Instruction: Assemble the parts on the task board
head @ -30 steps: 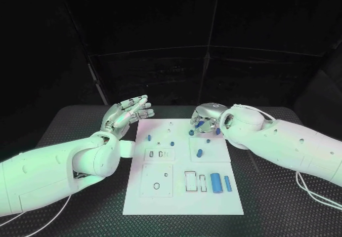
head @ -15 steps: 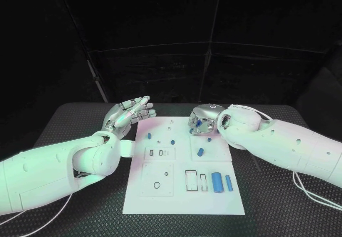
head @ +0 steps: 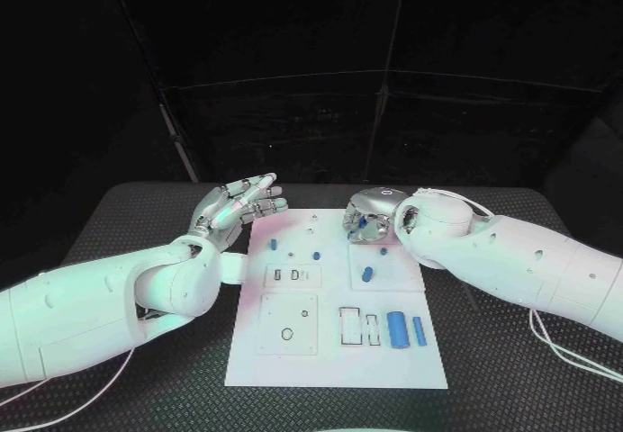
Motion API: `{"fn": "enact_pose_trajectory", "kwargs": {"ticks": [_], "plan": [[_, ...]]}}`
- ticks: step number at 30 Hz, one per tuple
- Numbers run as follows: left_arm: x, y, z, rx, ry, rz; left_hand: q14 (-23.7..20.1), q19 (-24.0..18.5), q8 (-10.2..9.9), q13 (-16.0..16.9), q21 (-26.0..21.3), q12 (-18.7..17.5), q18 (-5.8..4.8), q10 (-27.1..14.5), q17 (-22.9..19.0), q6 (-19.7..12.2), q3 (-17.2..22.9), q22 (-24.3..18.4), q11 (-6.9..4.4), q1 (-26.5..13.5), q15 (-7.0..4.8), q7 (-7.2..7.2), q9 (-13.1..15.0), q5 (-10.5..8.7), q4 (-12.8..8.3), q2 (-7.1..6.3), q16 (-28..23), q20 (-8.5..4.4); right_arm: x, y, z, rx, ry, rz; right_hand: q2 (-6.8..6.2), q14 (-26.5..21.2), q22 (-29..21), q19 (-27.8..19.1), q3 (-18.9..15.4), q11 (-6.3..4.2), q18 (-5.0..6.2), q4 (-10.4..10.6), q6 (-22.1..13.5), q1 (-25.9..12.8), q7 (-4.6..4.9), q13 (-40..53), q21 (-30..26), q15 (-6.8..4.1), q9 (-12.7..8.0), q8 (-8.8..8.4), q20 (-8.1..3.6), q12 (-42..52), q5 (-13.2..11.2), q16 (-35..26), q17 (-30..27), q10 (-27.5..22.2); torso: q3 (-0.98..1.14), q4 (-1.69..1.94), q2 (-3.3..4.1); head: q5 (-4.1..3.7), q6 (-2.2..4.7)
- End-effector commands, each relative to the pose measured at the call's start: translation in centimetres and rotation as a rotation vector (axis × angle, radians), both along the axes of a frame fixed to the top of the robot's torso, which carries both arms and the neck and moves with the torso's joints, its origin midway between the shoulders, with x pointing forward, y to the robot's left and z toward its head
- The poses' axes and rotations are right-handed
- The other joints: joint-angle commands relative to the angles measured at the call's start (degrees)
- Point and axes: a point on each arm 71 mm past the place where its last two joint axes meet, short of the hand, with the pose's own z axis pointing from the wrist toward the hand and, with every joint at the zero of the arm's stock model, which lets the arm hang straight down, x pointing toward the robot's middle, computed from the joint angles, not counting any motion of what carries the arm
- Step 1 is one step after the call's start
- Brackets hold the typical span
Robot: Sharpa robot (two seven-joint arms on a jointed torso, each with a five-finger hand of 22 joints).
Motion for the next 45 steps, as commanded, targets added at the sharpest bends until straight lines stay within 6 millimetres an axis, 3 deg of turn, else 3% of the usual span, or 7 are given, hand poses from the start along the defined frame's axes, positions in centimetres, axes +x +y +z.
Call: {"fn": "enact_pose_trajectory", "kwargs": {"ticks": [1,24,36,45], "plan": [[0.0,-0.2,0.1,-0.013,-0.001,-0.019,0.3,0.4,0.4,-0.1,0.3,0.3,0.99,0.3,-0.1,0.6,0.0,-0.1,-0.07,0.3,-0.01,5.31,0.1,0.15,-0.4,0.25,0.4,-0.04,0.1,-0.1,-0.1,-0.021,0.008,-0.001,0.15,2.1,0.2,-0.5,0.8,0.09,0.73,0.0,0.6,0.0,0.2,0.0,0.5,0.09,0.1,-0.03,-0.11,0.0,0.3,0.5,0.4,0.5,0.02,-0.05,0.09,0.06,-0.27],[0.1,0.0,0.1,-0.011,0.001,-0.017,0.3,0.4,0.4,-0.1,0.3,0.3,1.0,0.3,-0.1,0.6,0.1,-0.1,-0.08,0.3,-0.01,5.3,0.1,0.14,-0.4,0.28,0.4,-0.04,0.5,-0.1,-0.4,-0.035,0.022,-0.009,-0.33,1.9,1.5,-1.3,5.9,-0.02,0.77,0.6,2.9,0.2,0.39,0.0,2.8,-0.01,0.2,0.29,-0.06,-0.1,0.1,3.2,3.1,2.4,-0.01,-0.11,0.4,0.31,-0.77],[0.1,-0.1,0.1,-0.013,0.002,-0.021,0.3,0.5,0.4,-0.1,0.3,0.4,1.0,0.3,-0.1,0.7,0.1,-0.1,-0.09,0.4,-0.02,5.29,0.1,0.14,-0.5,0.31,0.3,-0.04,0.5,0.2,0.3,0.036,-0.051,-0.011,0.66,2.1,2.9,-1.1,8.1,-0.95,0.67,4.5,5.9,-2.1,-0.38,0.3,4.5,-0.83,0.5,1.28,-0.09,0.5,0.0,5.1,5.3,5.4,-0.02,-0.2,0.46,0.02,-0.94],[0.2,-0.1,-0.2,0.023,0.035,-0.065,1.9,1.1,0.4,-0.1,0.5,0.4,1.27,0.6,0.0,1.3,0.3,-0.3,-0.3,0.4,-0.38,5.04,0.0,0.11,-0.9,0.31,0.9,-0.1,0.3,0.6,1.4,0.128,-0.149,-0.029,0.6,2.0,3.3,-1.1,9.6,-1.3,0.64,4.7,7.1,-1.0,-0.56,0.4,5.1,-1.12,0.6,1.75,-0.35,0.6,0.1,5.7,6.0,6.6,-0.09,-0.12,0.56,-0.23,-0.51]]}}
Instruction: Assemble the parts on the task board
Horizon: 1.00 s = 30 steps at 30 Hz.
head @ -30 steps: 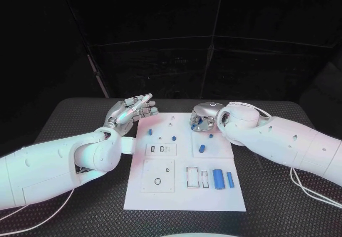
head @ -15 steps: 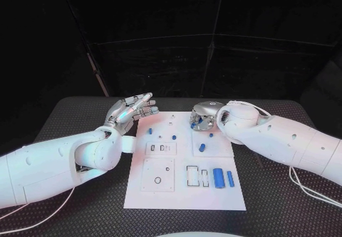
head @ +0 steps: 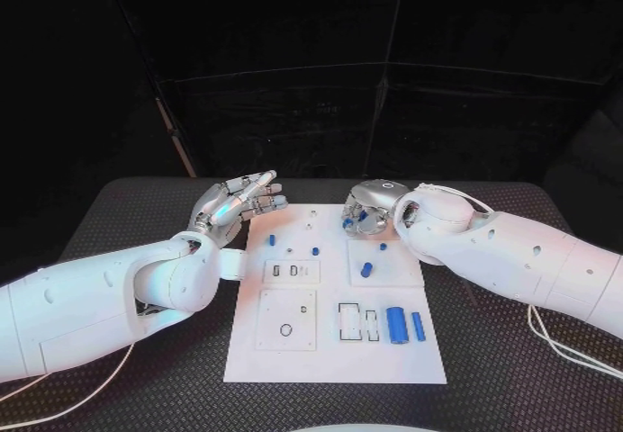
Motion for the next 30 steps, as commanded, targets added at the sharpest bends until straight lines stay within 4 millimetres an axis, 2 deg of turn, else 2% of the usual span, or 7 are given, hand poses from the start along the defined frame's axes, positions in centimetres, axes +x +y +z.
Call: {"fn": "enact_pose_trajectory", "kwargs": {"ticks": [1,5,11,20,28,30], "plan": [[0.0,-0.4,-0.1,0.035,0.033,-0.071,1.2,0.9,0.2,-0.1,0.6,0.2,1.24,0.6,0.1,0.8,-0.1,-0.1,-0.18,0.0,-0.29,4.94,0.0,0.1,-0.3,0.01,0.5,-0.09,0.1,0.7,1.0,0.084,-0.09,-0.013,0.38,1.9,0.1,0.1,0.4,0.02,0.64,0.0,0.7,1.1,-0.36,0.1,0.2,-0.51,0.3,0.24,-0.36,0.3,0.1,0.4,0.1,0.4,-0.08,0.15,0.09,-0.21,0.15],[0.0,-0.6,-0.5,0.081,0.076,-0.125,2.9,2.3,0.6,0.0,1.0,0.7,1.46,1.8,0.1,2.9,-0.1,-0.1,-0.44,-0.4,-0.69,4.86,0.2,0.1,-0.3,0.0,0.9,-0.26,0.3,1.5,1.0,0.102,-0.105,-0.014,0.36,1.9,0.1,0.1,0.5,0.02,0.64,0.0,0.7,1.1,-0.36,0.1,0.3,-0.51,0.3,0.24,-0.37,0.3,0.1,0.4,0.1,0.4,-0.06,0.29,0.2,-0.1,0.26],[0.1,-0.7,-0.7,0.124,0.114,-0.153,5.3,4.2,1.0,0.0,1.7,1.0,1.57,3.1,0.1,5.3,0.3,-0.2,-0.87,-0.2,-1.31,4.54,0.3,0.11,-0.8,0.11,1.3,-0.74,0.8,2.9,0.8,0.112,-0.106,-0.006,0.1,1.9,0.3,0.1,0.6,0.11,0.6,0.1,0.7,1.2,-0.27,0.0,0.4,-0.47,0.3,0.17,-0.38,0.1,-0.2,0.5,0.2,0.3,-0.07,0.26,0.3,0.0,0.39],[0.2,-0.7,-0.6,0.156,0.136,-0.18,6.6,5.4,1.1,0.0,2.1,1.2,1.54,4.0,0.1,6.0,0.4,-0.3,-1.25,-0.5,-1.68,4.14,0.3,0.09,-1.0,-0.21,1.4,-1.13,1.3,5.0,0.5,0.112,-0.106,0.003,-0.15,1.8,0.3,0.1,0.9,0.22,0.58,0.2,0.5,1.2,-0.15,0.0,0.5,-0.39,0.2,-0.01,-0.35,-0.2,-0.5,0.6,0.1,0.0,-0.03,0.26,0.36,0.35,0.33],[0.3,-0.6,-0.4,0.159,0.124,-0.175,6.5,5.4,1.2,0.0,2.0,1.3,1.51,4.2,0.0,6.3,0.5,-0.4,-1.33,-0.4,-1.69,4.04,0.3,0.1,-1.2,-0.33,1.1,-1.16,1.9,5.6,0.2,0.093,-0.098,-0.009,-0.29,1.8,0.3,0.0,1.0,0.33,0.57,0.4,0.3,1.2,-0.03,-0.1,0.6,-0.32,0.1,-0.14,-0.31,-0.4,-0.6,0.6,0.3,-0.1,-0.08,0.26,0.44,0.44,0.19],[0.3,-0.7,-0.4,0.158,0.121,-0.175,6.6,5.4,1.2,0.0,2.0,1.3,1.51,4.3,0.0,6.3,0.5,-0.4,-1.34,-0.4,-1.7,4.02,0.3,0.11,-1.2,-0.34,1.1,-1.17,2.1,5.7,0.1,0.09,-0.097,-0.013,-0.3,1.8,0.3,0.0,1.1,0.36,0.57,0.5,0.2,1.2,0.01,-0.1,0.6,-0.29,0.1,-0.19,-0.29,-0.4,-0.6,0.7,0.3,-0.2,-0.02,0.22,0.41,0.63,0.14]]}}
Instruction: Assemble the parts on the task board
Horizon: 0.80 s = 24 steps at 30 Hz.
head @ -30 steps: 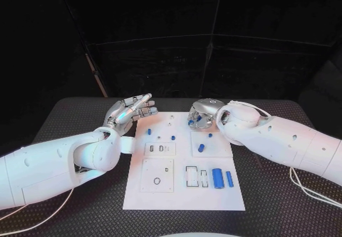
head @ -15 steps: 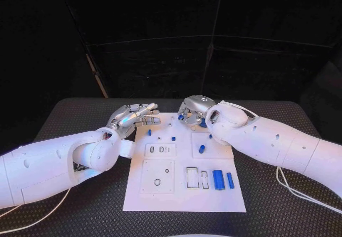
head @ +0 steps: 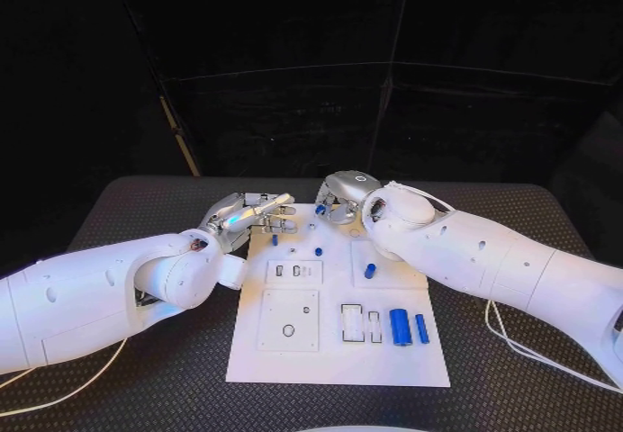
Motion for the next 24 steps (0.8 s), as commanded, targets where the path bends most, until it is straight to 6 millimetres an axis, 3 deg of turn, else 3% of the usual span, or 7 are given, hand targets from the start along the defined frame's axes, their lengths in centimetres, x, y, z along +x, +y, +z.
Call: {"fn": "enact_pose_trajectory", "kwargs": {"ticks": [1,24], "plan": [[-0.05,-0.24,0.18,0.006,-0.009,-0.024,0.4,0.3,0.3,0.0,0.0,0.4,0.76,0.4,-0.1,0.5,0.1,-0.1,-0.12,-0.4,0.02,2.7,0.1,0.11,-0.3,-0.35,-0.2,0.01,0.26,0.1,0.1,-0.007,-0.014,-0.005,-0.39,1.8,0.0,0.0,0.3,0.39,0.56,0.1,0.2,0.3,0.02,-0.1,0.4,-0.28,0.1,0.29,-0.28,-0.5,-0.1,0.4,0.1,-0.2,0.06,-0.07,0.03,0.22,-0.09],[0.07,-0.29,0.22,0.007,-0.018,-0.017,0.5,0.4,0.4,0.0,0.0,0.5,0.78,0.7,-0.1,0.7,0.1,-0.1,-0.19,-0.4,-0.04,2.63,0.1,0.11,-0.4,-0.37,-0.3,-0.03,0.64,1.1,-0.62,-0.055,0.024,0.009,-1.52,1.7,0.1,-0.4,0.6,0.81,0.57,0.8,-0.8,0.1,0.36,-0.2,0.6,0.1,-0.1,-0.38,0.03,-1.3,-0.5,0.6,0.2,-1.2,0.05,-0.12,0.1,0.57,-0.55]]}}
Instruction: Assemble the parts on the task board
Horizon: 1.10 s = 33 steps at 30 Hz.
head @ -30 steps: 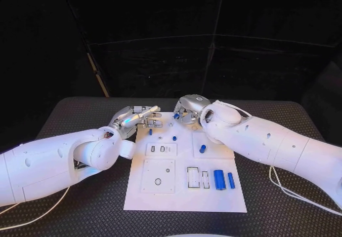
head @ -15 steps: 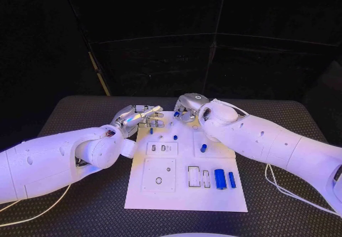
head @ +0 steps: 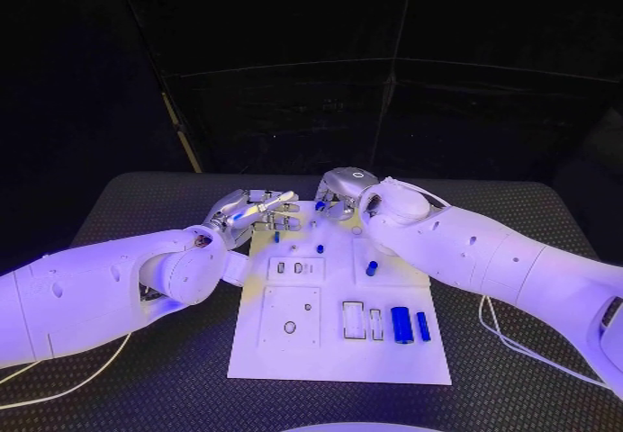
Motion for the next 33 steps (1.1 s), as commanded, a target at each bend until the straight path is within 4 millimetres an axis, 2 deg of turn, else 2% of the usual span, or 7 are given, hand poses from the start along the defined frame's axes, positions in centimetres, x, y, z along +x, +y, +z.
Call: {"fn": "enact_pose_trajectory", "kwargs": {"ticks": [1,15,18,21,23,29,33], "plan": [[0.1,-0.1,0.2,0.0,-0.01,-0.007,0.5,0.4,0.2,0.0,0.0,0.3,0.79,0.6,-0.1,0.4,0.0,-0.1,0.0,-0.4,-0.06,2.62,0.1,0.11,-0.3,-0.36,-0.3,-0.04,-0.1,0.1,-0.3,-0.029,0.021,0.017,-0.78,1.7,0.1,-0.4,0.1,-0.01,0.57,0.3,-0.3,0.0,0.18,-0.1,0.3,0.11,-0.1,-0.31,0.04,-0.4,-0.3,0.2,0.1,-0.4,-0.06,-0.01,0.01,0.11,0.0],[0.2,0.1,0.2,0.003,-0.011,-0.003,0.6,0.4,0.2,0.0,0.0,0.3,0.79,0.6,-0.1,0.4,0.0,-0.1,-0.01,-0.4,-0.06,2.62,0.1,0.12,-0.3,-0.35,-0.3,-0.04,0.0,0.1,-0.5,-0.037,0.029,0.005,-2.07,1.6,-0.1,-0.7,0.0,0.43,0.58,1.0,-1.7,-0.6,0.65,-0.2,0.3,0.52,-0.3,-1.07,0.33,-1.0,-0.5,0.3,0.0,-2.0,-0.06,-0.01,0.06,0.07,-0.03],[0.3,0.1,0.2,0.003,-0.012,-0.004,0.6,0.4,0.2,0.0,0.0,0.3,0.79,0.6,-0.1,0.4,0.0,-0.1,-0.01,-0.4,-0.06,2.62,0.1,0.12,-0.3,-0.35,-0.3,-0.04,0.0,0.1,-0.5,-0.026,0.018,-0.005,-4.21,-0.2,-1.5,-2.3,-1.3,2.25,0.66,1.7,-10.3,-1.3,2.24,-0.4,-1.1,2.07,-0.6,-1.33,1.46,-1.1,-3.0,-3.4,-6.3,-9.6,-0.06,-0.01,0.07,0.09,0.01],[0.3,0.1,0.2,0.003,-0.012,-0.004,0.6,0.4,0.2,0.0,0.0,0.3,0.79,0.6,-0.1,0.4,0.0,-0.1,-0.01,-0.4,-0.06,2.62,0.1,0.12,-0.3,-0.35,-0.3,-0.04,0.1,0.1,-0.3,-0.01,0.002,-0.012,-5.01,-1.7,-2.4,-3.2,-4.1,2.54,0.77,2.4,-22.2,-1.0,1.43,-0.2,-2.5,2.2,-0.8,-1.64,2.02,-0.7,-3.8,-6.8,-11.4,-15.4,-0.03,0.02,0.08,0.08,0.09],[0.3,0.1,0.2,0.003,-0.012,-0.003,0.6,0.4,0.2,0.0,0.0,0.3,0.79,0.6,-0.1,0.4,0.0,-0.1,-0.01,-0.4,-0.06,2.62,0.1,0.12,-0.3,-0.35,-0.3,-0.04,0.1,0.0,-0.2,0.0,-0.009,-0.017,-4.9,-1.7,-2.9,-3.1,-5.7,2.64,0.8,2.8,-25.5,-0.4,0.92,-0.1,-3.1,2.3,-0.9,-1.8,2.15,0.0,-3.8,-7.5,-12.3,-16.6,-0.02,0.0,0.09,0.07,0.14],[0.3,0.3,0.2,0.002,-0.015,-0.001,0.7,0.5,0.3,0.0,0.0,0.3,0.79,0.7,-0.1,0.5,0.1,-0.2,-0.05,-0.3,-0.09,2.55,0.1,0.13,-0.4,-0.28,-0.3,-0.07,-0.2,-0.6,0.3,0.036,-0.038,-0.024,-4.43,-1.1,-3.5,-2.4,-8.6,2.25,0.83,3.8,-18.2,0.7,2.07,0.2,-3.5,2.03,0.0,-0.51,1.89,2.8,-2.7,-7.5,-12.2,-15.7,0.05,-0.14,-0.06,0.06,0.32],[0.3,0.6,0.2,0.003,-0.018,0.005,0.7,0.5,0.4,0.0,0.0,0.3,0.79,0.9,-0.1,0.7,0.3,-0.2,-0.13,-0.3,-0.14,2.45,0.1,0.14,-0.5,-0.22,-0.4,-0.1,-0.6,-2.9,0.8,0.078,-0.048,-0.05,-4.04,-0.6,-3.8,-1.9,-9.8,1.97,0.82,4.5,-14.4,1.2,2.01,0.3,-3.5,1.77,0.3,0.0,1.7,4.9,-2.3,-7.0,-11.5,-13.8,0.01,-0.23,-0.19,-0.19,0.53]]}}
